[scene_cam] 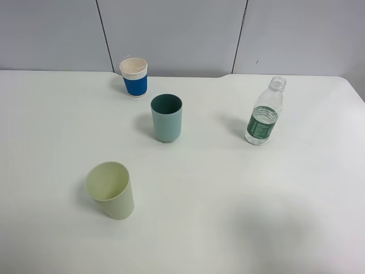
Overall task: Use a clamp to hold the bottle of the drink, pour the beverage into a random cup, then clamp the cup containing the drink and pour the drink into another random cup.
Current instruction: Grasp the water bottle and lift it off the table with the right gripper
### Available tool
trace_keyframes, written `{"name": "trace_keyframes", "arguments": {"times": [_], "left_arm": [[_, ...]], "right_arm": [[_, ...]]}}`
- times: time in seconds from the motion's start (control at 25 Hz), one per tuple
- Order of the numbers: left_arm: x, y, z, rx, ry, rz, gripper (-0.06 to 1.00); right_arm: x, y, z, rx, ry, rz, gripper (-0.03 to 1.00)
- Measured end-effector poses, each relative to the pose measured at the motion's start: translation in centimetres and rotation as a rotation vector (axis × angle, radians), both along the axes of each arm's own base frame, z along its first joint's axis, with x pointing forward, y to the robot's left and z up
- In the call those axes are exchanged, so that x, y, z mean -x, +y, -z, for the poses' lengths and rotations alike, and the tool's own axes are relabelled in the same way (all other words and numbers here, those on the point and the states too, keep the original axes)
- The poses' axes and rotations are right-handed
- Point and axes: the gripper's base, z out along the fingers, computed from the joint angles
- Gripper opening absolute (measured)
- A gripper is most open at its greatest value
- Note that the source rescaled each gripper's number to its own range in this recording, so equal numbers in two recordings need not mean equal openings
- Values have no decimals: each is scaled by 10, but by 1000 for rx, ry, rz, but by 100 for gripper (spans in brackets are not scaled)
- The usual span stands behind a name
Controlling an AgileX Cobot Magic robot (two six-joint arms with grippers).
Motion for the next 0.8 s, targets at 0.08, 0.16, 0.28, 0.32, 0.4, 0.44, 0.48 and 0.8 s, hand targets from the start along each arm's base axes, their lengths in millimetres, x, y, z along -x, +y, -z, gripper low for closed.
{"name": "trace_keyframes", "arguments": {"times": [0.08,0.16,0.28,0.32,0.4,0.44,0.48,0.8], "left_arm": [[0,0,0,0,0,0,100],[0,0,0,0,0,0,100],[0,0,0,0,0,0,100],[0,0,0,0,0,0,100],[0,0,0,0,0,0,100],[0,0,0,0,0,0,100],[0,0,0,0,0,0,100],[0,0,0,0,0,0,100]], "right_arm": [[0,0,0,0,0,0,88],[0,0,0,0,0,0,88],[0,0,0,0,0,0,88],[0,0,0,0,0,0,88],[0,0,0,0,0,0,88],[0,0,0,0,0,0,88],[0,0,0,0,0,0,88],[0,0,0,0,0,0,88]]}}
